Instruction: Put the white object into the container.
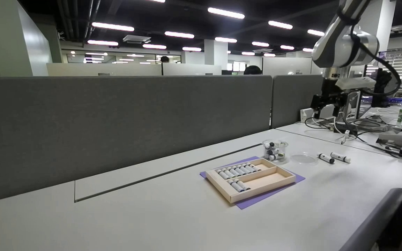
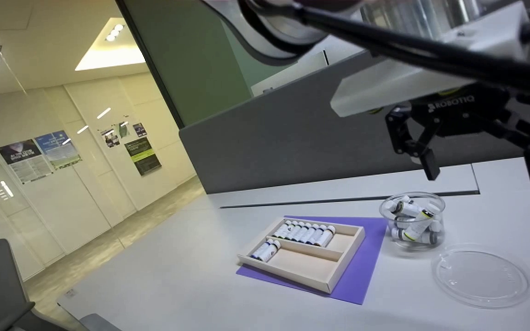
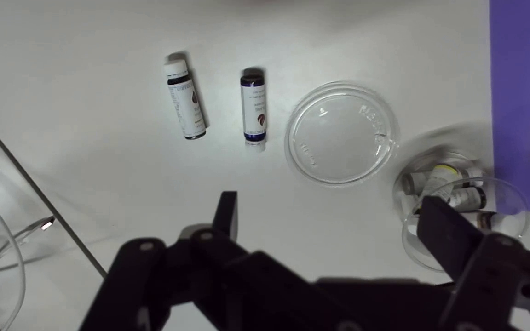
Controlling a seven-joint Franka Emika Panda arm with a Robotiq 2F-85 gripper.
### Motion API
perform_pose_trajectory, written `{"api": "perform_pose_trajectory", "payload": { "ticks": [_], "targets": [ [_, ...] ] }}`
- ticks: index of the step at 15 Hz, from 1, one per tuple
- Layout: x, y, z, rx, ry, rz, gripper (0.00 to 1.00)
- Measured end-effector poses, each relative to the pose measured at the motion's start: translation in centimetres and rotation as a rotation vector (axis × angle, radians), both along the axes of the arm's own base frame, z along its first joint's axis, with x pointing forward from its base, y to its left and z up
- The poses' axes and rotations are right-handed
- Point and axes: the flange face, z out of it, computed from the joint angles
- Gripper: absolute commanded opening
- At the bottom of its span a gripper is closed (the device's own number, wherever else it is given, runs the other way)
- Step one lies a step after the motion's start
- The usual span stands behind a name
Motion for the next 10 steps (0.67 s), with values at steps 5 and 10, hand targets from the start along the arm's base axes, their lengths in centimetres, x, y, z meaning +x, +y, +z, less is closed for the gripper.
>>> {"api": "perform_pose_trajectory", "payload": {
  "ticks": [5, 10],
  "targets": [
    [1.6, -2.7, -9.1, 0.032, 0.056, 0.064, 1.00],
    [1.2, -5.3, -15.0, 0.066, 0.101, 0.072, 1.00]
  ]
}}
